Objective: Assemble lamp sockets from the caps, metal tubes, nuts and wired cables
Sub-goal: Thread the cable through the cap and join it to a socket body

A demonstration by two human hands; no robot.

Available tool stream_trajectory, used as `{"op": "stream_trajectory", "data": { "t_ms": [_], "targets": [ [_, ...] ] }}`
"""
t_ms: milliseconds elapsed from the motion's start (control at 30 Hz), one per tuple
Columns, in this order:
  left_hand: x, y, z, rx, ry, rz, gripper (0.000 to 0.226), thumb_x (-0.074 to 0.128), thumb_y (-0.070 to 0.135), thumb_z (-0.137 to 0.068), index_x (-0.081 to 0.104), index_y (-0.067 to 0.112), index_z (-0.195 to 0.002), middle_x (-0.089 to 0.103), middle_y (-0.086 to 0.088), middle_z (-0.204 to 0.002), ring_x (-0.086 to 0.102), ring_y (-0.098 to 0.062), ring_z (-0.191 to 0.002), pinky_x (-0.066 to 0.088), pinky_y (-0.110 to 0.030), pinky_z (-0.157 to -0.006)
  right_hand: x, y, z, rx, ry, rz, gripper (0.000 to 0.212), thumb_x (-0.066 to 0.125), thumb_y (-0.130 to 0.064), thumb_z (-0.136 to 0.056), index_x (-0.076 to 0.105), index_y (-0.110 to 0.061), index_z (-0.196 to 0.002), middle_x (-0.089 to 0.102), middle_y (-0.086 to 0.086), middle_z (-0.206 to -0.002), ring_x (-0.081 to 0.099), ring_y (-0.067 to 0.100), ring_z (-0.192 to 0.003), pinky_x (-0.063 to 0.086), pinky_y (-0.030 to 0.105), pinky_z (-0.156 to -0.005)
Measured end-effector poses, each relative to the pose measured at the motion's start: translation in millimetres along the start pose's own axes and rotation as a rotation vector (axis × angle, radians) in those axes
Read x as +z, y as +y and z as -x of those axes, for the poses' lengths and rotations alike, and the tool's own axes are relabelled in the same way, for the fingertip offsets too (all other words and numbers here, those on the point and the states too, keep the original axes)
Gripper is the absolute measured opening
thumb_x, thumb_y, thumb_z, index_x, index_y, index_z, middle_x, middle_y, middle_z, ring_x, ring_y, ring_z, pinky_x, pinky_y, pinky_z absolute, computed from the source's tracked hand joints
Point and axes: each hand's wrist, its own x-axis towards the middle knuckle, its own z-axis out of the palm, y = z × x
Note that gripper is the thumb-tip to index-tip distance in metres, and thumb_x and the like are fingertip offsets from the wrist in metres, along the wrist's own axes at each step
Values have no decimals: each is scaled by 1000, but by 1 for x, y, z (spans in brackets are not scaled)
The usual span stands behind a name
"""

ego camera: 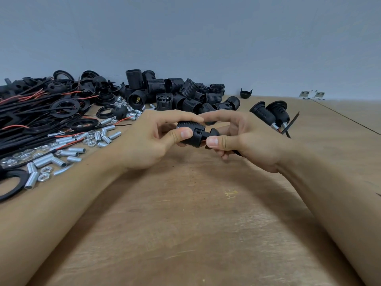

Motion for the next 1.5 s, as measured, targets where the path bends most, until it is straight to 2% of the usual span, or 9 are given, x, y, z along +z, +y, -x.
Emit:
{"op": "stream_trajectory", "data": {
  "t_ms": [100, 200, 400, 567, 667, 800, 967, 1267, 1500],
  "targets": [
    [-1, 1, 0, 22, 34, -10, 31, 54, 22, -96, 65, 15, -124, 72, -13, -102, 69, -24, -80, 57, -33, -76, 1, -2, 1, -61, 27, 23, 50, 69, -23, -80, 57, -17, -128, 69, 1, -70, 48, 13, -52, 47, 29, -56],
    [-3, 3, 1, 41, 34, -32, 29, 51, 24, -97, 65, 17, -122, 71, -7, -91, 64, -19, -70, 56, -33, -71, 2, -5, 3, -65, -15, 21, 51, 63, -27, -82, 52, -15, -131, 72, 0, -69, 50, 13, -52, 48, 27, -55],
    [-4, 3, -1, 70, 46, -52, 30, 39, 26, -103, 67, 19, -113, 64, -16, -83, 57, -18, -61, 51, -43, -59, 10, -7, 6, -92, -39, 59, 45, 50, -35, -90, 53, -14, -130, 74, 15, -91, 55, 22, -63, 52, 34, -60],
    [2, 1, 1, 106, 190, -181, 39, 35, 25, -105, 68, 7, -95, 58, -10, -72, 52, -14, -63, 41, -21, -59, 19, -7, 5, -108, -36, 11, 49, 38, -38, -94, 58, -8, -127, 66, 12, -75, 53, 23, -61, 49, 28, -55],
    [9, 2, 0, 163, 302, -242, 39, 32, 17, -104, 64, 1, -87, 59, -14, -76, 52, -21, -70, 40, -31, -65, 24, -8, 4, -128, -34, -41, 47, 37, -35, -96, 57, -7, -128, 61, 10, -72, 52, 25, -62, 50, 30, -54],
    [8, 4, -1, 295, 380, -260, 39, 29, 14, -103, 63, 0, -90, 57, -6, -75, 51, -11, -69, 39, -18, -65, 28, -10, 4, -158, 18, -93, 43, 38, -31, -97, 51, -7, -130, 59, 12, -70, 51, 25, -61, 49, 31, -55],
    [8, 3, -2, 369, 440, -247, 40, 29, 15, -101, 64, -1, -90, 62, -10, -75, 55, -16, -66, 43, -24, -61, 31, -12, 6, -200, 17, -127, 42, 41, -36, -96, 51, -6, -123, 58, 9, -66, 52, 26, -61, 49, 29, -55],
    [9, 3, 0, 461, 514, -297, 37, 29, 14, -101, 63, 1, -94, 62, -2, -83, 56, -2, -73, 39, -11, -69, 36, -14, 7, -262, 44, -50, 33, 40, -32, -96, 52, -11, -118, 58, 6, -66, 53, 23, -60, 50, 33, -57],
    [20, 8, -1, 379, 570, -185, 23, 26, 21, -103, 48, 13, -106, 48, -1, -60, 44, -9, -49, 30, -15, -51, 40, -8, 7, -246, 34, -17, 34, 37, -37, -95, 50, -18, -121, 57, 1, -66, 54, 17, -62, 50, 31, -60]
  ]
}}
